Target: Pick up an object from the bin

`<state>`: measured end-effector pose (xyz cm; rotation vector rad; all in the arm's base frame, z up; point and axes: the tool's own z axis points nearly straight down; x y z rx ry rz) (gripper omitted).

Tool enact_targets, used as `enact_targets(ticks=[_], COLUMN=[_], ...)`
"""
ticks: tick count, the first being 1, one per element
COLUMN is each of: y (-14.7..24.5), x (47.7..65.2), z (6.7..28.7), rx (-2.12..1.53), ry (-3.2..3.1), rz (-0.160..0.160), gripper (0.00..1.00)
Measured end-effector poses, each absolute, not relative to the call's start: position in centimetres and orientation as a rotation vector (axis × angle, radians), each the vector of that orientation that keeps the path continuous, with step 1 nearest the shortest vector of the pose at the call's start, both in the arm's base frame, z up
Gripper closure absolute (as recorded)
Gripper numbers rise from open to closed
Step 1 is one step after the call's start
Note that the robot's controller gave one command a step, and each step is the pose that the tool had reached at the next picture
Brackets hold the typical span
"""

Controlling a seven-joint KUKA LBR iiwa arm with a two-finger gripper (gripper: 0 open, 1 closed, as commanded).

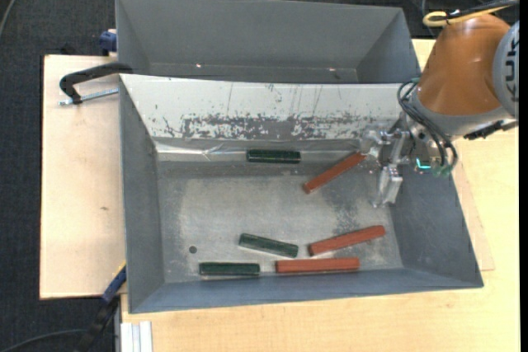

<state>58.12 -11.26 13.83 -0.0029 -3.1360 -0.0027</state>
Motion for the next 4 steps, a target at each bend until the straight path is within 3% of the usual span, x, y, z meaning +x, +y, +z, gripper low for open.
enact_targets(ticks=[1, 2, 3, 4], y=[-10.9, -10.8, -5.1, -5.4], x=[57.8, 60.1, 59.6, 59.9], z=[18.2, 17.2, 6.6, 7.1], rx=[0.096, -0.234, -0.127, -0.133], ry=[-3.15, -3.14, -3.133, -3.141], rz=[0.002, -0.002, -0.006, -0.001], gripper=[0.0, 0.0, 0.0, 1.0])
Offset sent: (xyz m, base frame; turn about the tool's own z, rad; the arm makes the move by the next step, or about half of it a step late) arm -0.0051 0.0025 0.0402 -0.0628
